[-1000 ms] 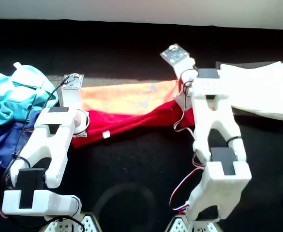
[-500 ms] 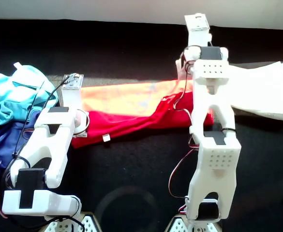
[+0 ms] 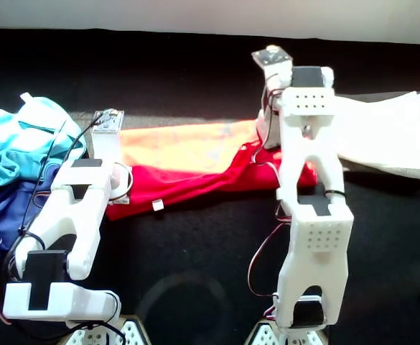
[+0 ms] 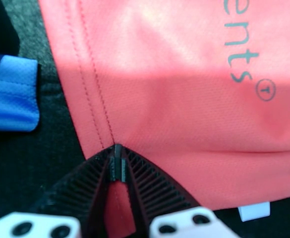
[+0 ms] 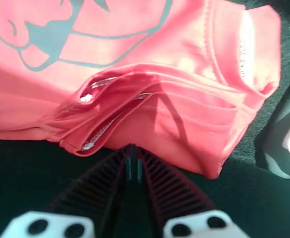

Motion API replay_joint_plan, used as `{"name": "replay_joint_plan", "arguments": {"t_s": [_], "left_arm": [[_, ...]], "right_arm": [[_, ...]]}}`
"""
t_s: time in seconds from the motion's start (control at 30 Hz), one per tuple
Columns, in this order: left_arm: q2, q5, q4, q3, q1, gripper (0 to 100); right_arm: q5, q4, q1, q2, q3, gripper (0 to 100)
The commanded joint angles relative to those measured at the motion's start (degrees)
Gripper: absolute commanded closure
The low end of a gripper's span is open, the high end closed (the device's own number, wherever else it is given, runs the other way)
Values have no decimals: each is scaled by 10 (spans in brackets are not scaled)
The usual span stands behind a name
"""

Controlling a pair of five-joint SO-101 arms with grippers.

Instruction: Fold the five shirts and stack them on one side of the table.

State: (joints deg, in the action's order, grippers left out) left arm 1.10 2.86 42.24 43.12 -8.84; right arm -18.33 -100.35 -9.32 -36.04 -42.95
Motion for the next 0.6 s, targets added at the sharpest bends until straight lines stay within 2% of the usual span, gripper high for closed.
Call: {"name": "replay_joint_plan", "arguments": {"t_s": [0.0, 0.27, 0.57], "left_arm": [[7, -4, -5, 2, -7, 992], [7, -4, -5, 2, -7, 992], [7, -4, -5, 2, -7, 992]], "right_arm": [[-7, -6, -33, 7, 46, 992], [-4, 0, -61, 7, 63, 992], [-4, 109, -63, -17, 65, 992]]}}
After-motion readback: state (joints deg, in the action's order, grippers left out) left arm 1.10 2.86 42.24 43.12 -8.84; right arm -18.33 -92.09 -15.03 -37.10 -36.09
